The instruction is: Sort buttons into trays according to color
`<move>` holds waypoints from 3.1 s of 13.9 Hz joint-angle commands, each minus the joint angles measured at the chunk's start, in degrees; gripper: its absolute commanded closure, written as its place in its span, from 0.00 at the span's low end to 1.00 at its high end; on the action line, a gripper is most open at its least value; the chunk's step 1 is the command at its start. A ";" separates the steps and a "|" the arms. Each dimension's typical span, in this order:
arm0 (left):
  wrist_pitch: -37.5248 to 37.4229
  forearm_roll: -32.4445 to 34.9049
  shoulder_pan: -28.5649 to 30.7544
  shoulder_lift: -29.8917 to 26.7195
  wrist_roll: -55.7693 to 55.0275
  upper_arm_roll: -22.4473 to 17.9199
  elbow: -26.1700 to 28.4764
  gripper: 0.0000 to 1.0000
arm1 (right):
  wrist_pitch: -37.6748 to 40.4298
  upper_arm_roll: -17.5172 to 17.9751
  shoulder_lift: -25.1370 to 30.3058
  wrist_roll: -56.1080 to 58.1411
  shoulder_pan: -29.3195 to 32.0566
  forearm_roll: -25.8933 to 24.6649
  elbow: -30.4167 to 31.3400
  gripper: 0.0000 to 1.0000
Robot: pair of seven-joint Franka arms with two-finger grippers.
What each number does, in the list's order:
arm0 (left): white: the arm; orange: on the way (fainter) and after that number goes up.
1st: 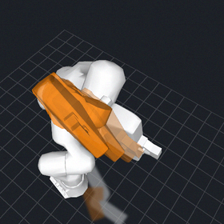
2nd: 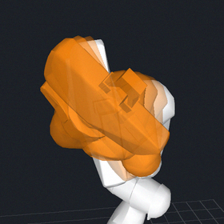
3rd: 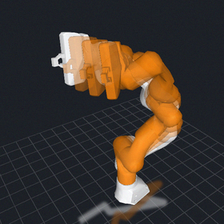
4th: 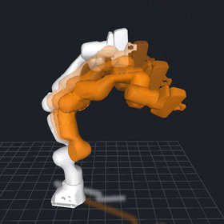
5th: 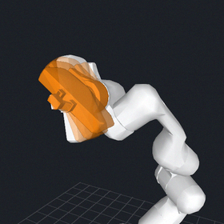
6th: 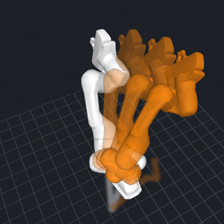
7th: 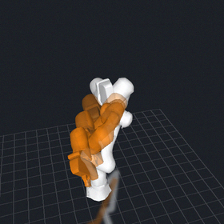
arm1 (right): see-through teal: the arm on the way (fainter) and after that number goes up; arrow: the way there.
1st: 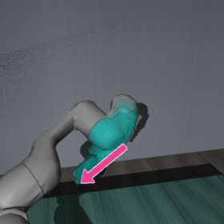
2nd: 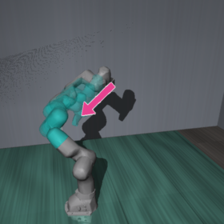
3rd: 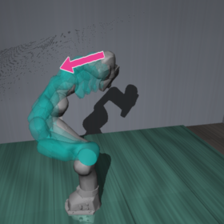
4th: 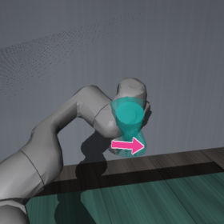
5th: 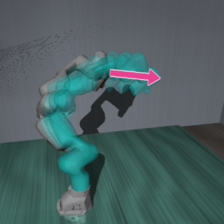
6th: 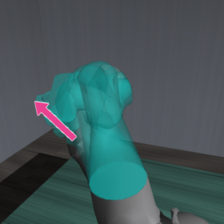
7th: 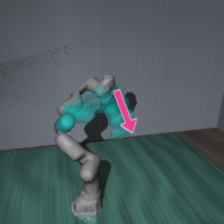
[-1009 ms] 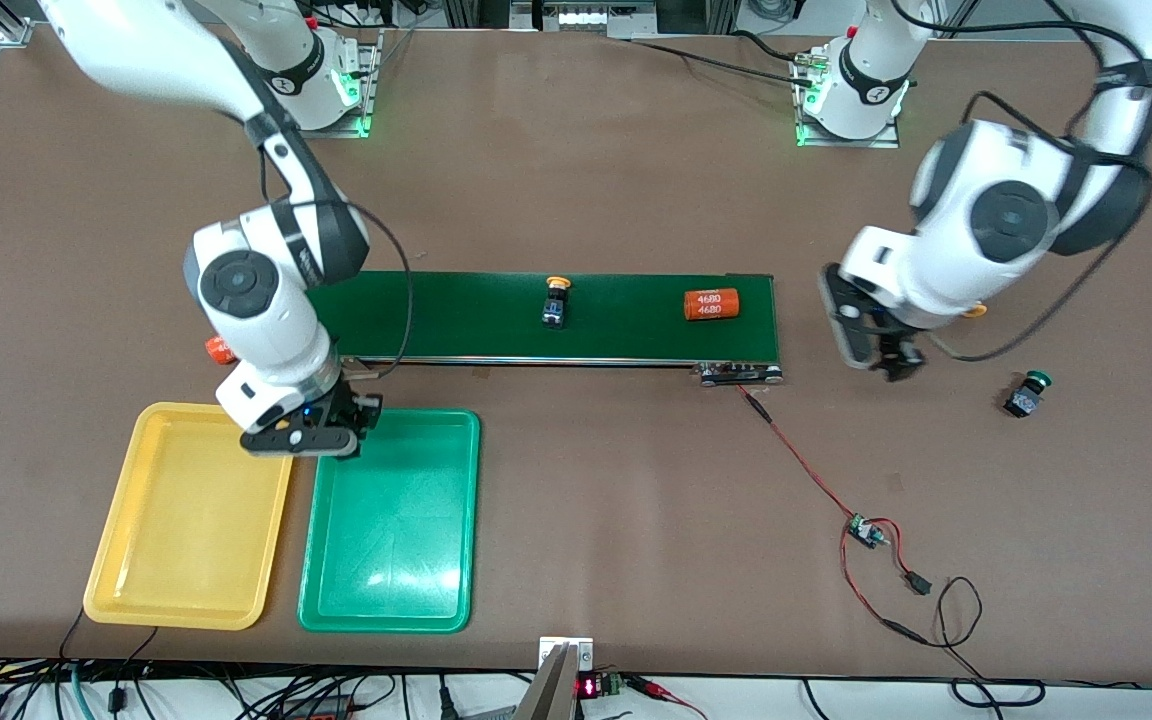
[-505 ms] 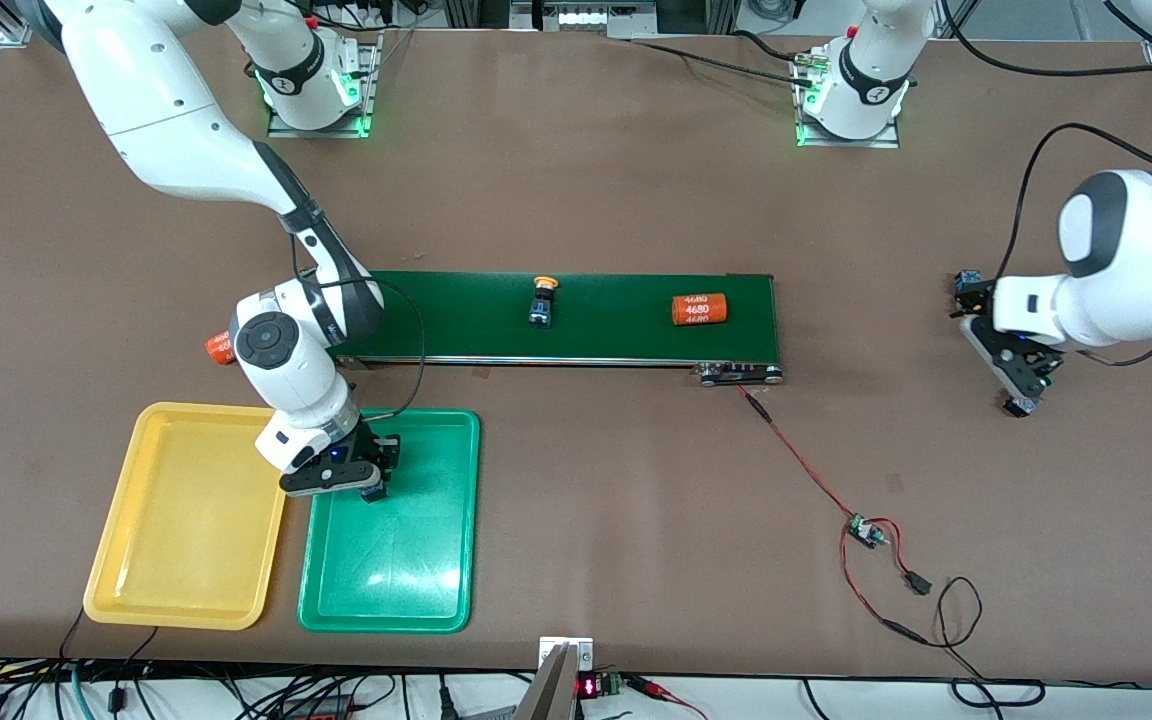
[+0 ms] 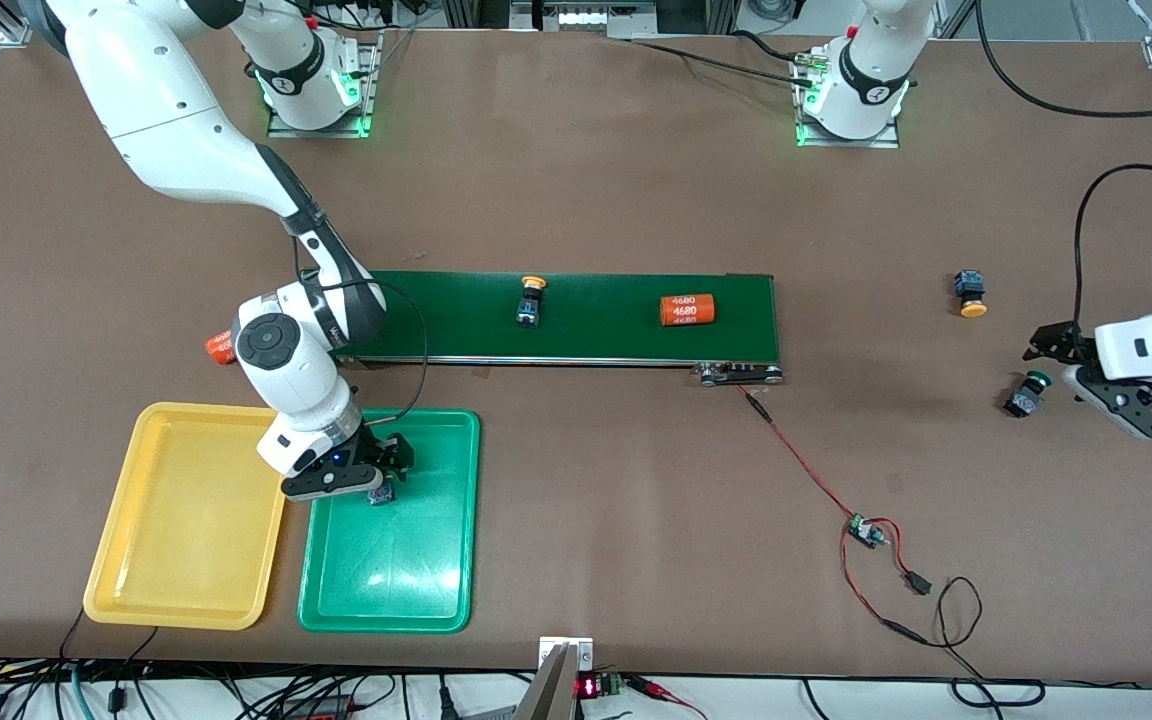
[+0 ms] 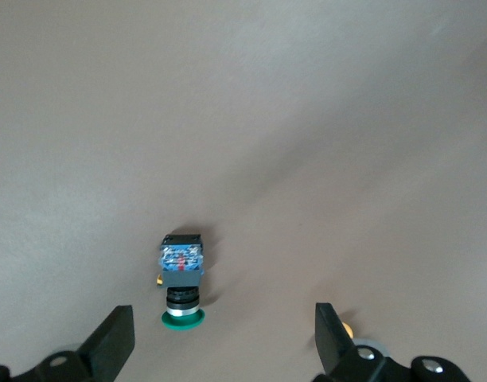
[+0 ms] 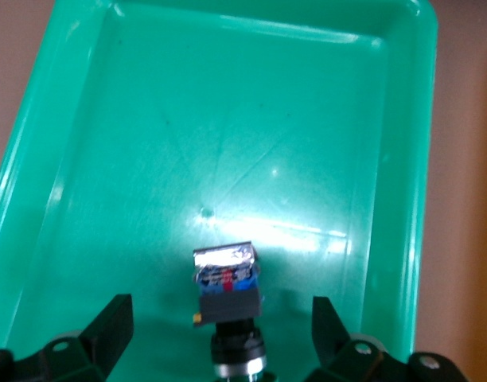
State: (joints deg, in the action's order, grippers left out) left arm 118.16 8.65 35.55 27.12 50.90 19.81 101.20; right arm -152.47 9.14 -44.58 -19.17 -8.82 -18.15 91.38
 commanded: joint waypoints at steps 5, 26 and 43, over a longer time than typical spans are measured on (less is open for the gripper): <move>-1.18 0.49 1.80 15.15 9.55 -0.48 -10.22 0.00 | 22.19 0.08 11.07 0.53 -1.38 6.71 0.38 0.00; 2.69 -0.21 4.35 17.97 25.56 -0.48 -10.23 0.76 | 35.94 0.35 25.94 -18.35 -10.77 16.75 11.88 0.00; -7.42 -5.38 -8.46 -7.85 -11.82 3.83 6.97 1.00 | 27.14 0.96 26.03 -22.32 -13.77 13.14 22.25 0.00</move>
State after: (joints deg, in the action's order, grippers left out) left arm 110.63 6.06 29.86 26.38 45.98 24.29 101.78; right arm -123.88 9.80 -20.42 -40.14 -22.70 -4.01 110.55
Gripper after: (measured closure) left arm 0.577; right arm 0.000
